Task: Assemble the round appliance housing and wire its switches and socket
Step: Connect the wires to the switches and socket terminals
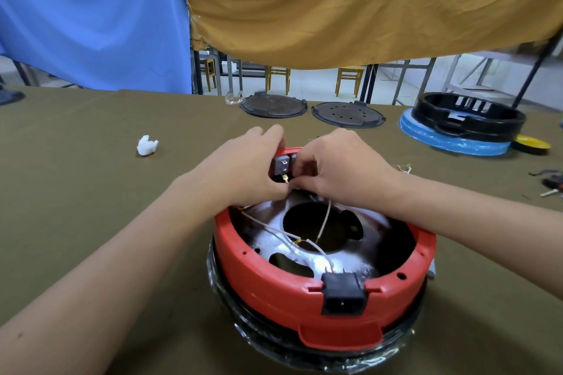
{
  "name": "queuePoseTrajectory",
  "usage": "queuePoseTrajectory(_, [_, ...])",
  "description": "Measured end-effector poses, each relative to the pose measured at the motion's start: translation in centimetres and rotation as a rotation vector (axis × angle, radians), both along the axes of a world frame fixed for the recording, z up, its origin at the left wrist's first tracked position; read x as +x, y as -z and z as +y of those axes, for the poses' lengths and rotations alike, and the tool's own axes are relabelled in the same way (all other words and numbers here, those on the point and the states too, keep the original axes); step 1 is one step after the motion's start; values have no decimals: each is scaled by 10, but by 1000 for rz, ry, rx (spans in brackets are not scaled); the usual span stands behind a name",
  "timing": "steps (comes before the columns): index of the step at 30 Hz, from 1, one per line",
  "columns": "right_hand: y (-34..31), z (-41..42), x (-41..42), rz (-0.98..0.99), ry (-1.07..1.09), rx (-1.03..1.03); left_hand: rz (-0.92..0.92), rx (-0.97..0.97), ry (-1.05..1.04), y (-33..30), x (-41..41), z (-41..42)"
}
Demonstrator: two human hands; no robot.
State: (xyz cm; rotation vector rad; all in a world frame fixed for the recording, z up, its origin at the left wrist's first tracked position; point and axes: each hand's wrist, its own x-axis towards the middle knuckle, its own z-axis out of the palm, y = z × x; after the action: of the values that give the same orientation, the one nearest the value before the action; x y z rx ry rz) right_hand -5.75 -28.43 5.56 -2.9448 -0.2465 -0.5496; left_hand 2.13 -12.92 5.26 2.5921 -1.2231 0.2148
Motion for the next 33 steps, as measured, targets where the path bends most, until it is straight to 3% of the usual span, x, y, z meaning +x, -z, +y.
queuePoseTrajectory(8, [-2, 4, -3, 4, -21, -110, -140, 11, 14, 2, -3, -2])
queuePoseTrajectory(17, [-3, 5, -4, 21, -58, -111, -137, 16, 10, 3, -1, -4])
queuePoseTrajectory(26, [-3, -5, -6, 4, -52, 243, -183, 52, -10, 6, 4, -9])
queuePoseTrajectory(33, [-3, -9, -7, 40, -45, 344, -171, 91, 4, 5, 6, -10])
